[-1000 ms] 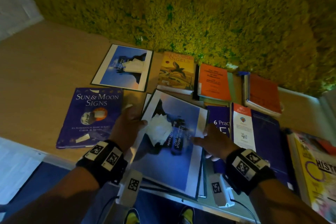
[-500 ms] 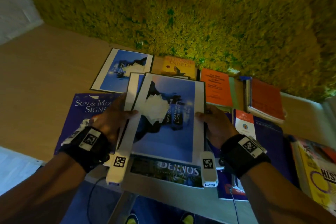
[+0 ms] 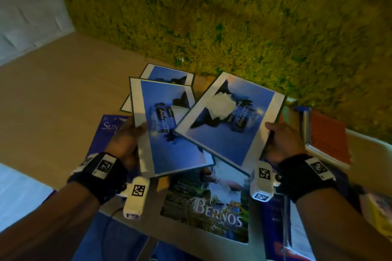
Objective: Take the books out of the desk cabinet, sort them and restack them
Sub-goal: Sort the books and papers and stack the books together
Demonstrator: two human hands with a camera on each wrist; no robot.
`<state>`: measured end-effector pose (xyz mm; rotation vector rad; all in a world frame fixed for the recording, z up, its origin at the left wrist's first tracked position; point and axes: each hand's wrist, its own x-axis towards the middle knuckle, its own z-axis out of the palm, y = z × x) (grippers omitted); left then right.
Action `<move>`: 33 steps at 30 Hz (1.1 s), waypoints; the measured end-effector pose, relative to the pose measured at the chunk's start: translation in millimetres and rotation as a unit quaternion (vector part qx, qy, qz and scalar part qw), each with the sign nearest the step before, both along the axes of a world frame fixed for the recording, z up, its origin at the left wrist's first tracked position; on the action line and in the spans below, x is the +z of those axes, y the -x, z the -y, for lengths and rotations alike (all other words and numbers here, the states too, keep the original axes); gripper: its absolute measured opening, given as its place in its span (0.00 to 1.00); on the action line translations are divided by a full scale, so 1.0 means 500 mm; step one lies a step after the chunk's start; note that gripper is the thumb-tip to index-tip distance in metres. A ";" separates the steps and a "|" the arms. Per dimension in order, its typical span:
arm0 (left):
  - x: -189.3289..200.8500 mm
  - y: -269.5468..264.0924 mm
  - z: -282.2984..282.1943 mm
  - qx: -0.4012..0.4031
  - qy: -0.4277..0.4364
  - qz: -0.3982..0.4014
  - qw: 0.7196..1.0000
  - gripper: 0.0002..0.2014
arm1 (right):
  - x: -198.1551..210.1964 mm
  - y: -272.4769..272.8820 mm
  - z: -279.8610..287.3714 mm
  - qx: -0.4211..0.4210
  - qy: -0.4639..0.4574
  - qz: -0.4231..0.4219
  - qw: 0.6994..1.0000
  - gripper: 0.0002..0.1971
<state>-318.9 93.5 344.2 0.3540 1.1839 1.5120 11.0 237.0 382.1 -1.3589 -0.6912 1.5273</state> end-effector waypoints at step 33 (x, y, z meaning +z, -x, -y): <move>-0.025 -0.149 -0.003 0.006 0.053 -0.042 0.998 0.07 | 0.001 0.033 0.041 0.420 -0.127 0.548 0.712 0.25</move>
